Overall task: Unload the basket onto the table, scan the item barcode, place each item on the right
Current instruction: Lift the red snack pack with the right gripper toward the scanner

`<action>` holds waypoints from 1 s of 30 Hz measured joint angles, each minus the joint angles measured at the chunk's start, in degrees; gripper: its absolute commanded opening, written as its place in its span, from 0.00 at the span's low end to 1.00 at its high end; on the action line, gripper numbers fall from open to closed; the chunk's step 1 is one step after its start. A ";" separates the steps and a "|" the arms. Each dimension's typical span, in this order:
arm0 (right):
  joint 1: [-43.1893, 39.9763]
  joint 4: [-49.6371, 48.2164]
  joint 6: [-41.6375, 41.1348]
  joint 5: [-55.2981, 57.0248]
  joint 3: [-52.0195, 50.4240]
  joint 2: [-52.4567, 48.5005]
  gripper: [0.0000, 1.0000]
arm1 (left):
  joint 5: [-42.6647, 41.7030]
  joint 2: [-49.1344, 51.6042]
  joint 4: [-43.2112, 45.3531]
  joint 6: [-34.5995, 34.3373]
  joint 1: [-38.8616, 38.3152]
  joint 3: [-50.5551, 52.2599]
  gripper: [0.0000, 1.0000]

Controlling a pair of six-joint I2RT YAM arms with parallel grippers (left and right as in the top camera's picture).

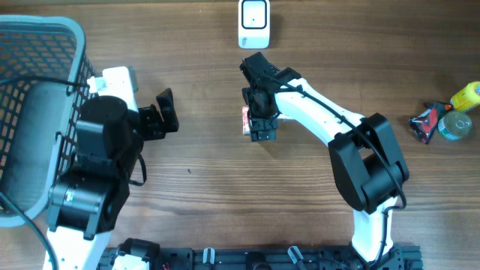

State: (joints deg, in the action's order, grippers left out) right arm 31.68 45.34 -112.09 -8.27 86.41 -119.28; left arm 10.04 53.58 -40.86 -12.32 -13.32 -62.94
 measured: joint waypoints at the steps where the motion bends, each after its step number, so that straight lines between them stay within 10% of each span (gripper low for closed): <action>1: 0.00 -0.02 -0.28 0.13 0.00 0.00 1.00 | 0.00 0.52 -0.02 0.00 0.00 0.00 1.00; 11: -0.35 -2.56 -2.08 -2.93 0.72 -3.96 0.99 | 0.00 2.40 -0.11 0.00 0.00 0.00 1.00; 18: -0.33 -3.45 5.53 -5.22 0.81 -4.22 0.68 | 0.00 2.43 -0.50 0.00 0.00 0.00 1.00; 30: -0.72 0.72 20.65 -6.60 1.07 -4.28 0.74 | -0.02 2.43 -0.79 -1.73 0.00 0.00 1.00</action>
State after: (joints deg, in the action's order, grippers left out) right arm 30.96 46.06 -91.44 -14.87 87.48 -123.57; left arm 10.02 56.01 -41.65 -14.04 -13.32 -62.94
